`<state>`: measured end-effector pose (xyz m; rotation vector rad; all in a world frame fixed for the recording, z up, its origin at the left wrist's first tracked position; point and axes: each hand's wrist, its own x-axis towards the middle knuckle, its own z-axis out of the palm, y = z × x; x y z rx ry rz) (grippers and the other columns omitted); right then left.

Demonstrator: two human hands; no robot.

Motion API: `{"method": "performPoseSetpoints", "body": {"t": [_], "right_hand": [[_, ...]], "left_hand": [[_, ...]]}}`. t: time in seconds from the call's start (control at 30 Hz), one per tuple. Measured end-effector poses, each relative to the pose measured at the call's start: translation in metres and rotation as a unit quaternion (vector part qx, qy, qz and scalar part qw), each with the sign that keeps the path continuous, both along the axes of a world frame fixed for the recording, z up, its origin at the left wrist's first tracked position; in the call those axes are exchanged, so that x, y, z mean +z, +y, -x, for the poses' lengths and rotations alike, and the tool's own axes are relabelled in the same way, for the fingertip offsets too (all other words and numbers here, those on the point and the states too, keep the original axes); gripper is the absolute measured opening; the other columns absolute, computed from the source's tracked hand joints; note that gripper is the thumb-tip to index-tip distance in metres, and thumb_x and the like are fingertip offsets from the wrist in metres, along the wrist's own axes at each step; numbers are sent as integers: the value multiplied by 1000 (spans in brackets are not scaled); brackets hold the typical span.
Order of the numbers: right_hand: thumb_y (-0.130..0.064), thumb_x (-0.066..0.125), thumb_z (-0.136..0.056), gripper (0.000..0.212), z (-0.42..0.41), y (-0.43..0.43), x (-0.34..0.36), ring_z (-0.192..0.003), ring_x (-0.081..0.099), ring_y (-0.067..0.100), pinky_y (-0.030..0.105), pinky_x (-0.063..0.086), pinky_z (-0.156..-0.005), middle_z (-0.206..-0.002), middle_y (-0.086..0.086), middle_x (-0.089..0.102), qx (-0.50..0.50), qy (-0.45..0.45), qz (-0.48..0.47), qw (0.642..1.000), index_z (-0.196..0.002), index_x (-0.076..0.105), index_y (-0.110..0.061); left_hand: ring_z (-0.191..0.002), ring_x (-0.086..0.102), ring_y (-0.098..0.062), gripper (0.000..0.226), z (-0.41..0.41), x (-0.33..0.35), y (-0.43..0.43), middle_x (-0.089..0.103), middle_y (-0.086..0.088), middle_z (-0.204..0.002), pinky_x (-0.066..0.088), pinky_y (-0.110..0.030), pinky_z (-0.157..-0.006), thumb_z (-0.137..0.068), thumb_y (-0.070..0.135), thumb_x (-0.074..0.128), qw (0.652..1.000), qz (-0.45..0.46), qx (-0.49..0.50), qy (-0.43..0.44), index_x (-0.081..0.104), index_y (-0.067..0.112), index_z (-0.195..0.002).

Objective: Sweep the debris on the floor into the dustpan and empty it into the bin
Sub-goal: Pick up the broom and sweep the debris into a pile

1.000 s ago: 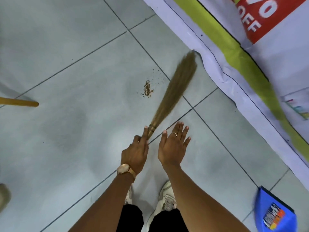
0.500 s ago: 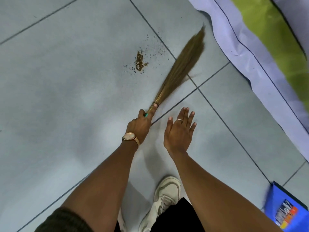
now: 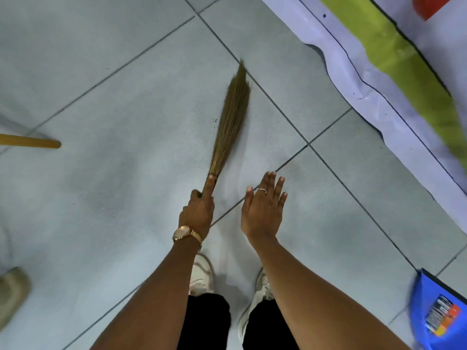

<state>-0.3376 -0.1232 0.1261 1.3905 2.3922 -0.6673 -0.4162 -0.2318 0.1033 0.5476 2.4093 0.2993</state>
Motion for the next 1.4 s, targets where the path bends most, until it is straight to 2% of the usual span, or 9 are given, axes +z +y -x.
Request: {"method": "performPoseSetpoints", "body": {"t": [0.23,0.37,0.47,0.6,0.77,1.03,1.23,1.33,1.4], "right_hand": [[-36,21,-105,61,12,-17,57,-153,-5,24,44,5,-126,-165,8,3,-7,18,8,1000,-155,4,-7],[-35,20,-105,60,24,-7,48,-153,-8,23,43,2,-126,-165,6,0,-1,11,8,1000,-155,2,-7],[-34,20,-105,60,25,-1,38,-152,-9,24,43,1,-126,-165,6,0,12,3,10,1000,-155,2,-7],[-34,20,-105,59,22,6,45,-152,-9,25,44,1,-126,-165,7,-1,12,-16,13,1000,-155,2,-6],[-34,19,-105,59,17,3,70,-152,-9,25,44,1,-126,-165,8,0,12,-28,17,999,-155,2,-6],[-34,18,-105,59,7,-27,123,-153,-9,23,42,1,-126,-165,6,0,11,-21,33,999,-155,3,-7],[-36,20,-105,60,-6,-50,158,-153,-8,22,41,0,-126,-165,4,0,5,-8,48,999,-155,3,-9],[-36,19,-105,59,-14,-56,159,-153,-8,22,41,-1,-126,-165,4,1,9,-12,47,999,-155,2,-9],[-35,19,-105,59,-21,-58,154,-153,-8,22,41,-1,-126,-165,4,0,14,-19,49,999,-155,2,-9]], "left_hand": [[-82,58,-43,56,46,65,-24,55,-25,-97,44,-42,-67,-97,21,45,991,-108,31,76,26,26,-150],[-102,56,-50,52,139,43,3,58,-33,-111,47,-51,-83,-96,23,47,994,-43,21,95,34,24,-147],[-110,55,-48,47,191,29,26,57,-27,-125,47,-48,-90,-95,29,47,996,27,-24,76,41,25,-142],[-103,57,-45,40,214,40,53,58,-23,-120,48,-44,-76,-94,26,44,989,93,-101,62,48,20,-133],[-109,57,-45,45,189,62,39,54,-24,-127,50,-46,-87,-95,23,43,979,110,-165,53,43,19,-140],[-98,60,-41,53,104,115,-24,52,-19,-117,49,-46,-83,-99,26,34,979,112,-169,17,20,35,-150],[-71,59,-37,64,36,166,-81,46,-11,-103,51,-43,-67,-96,25,43,996,59,-52,31,13,44,-149],[-58,50,-33,66,8,166,-113,41,-6,-91,45,-39,-55,-94,22,47,997,37,46,53,17,42,-149],[-58,48,-32,63,-6,155,-130,39,-5,-87,44,-38,-56,-95,21,47,993,42,101,49,21,38,-149]]}}
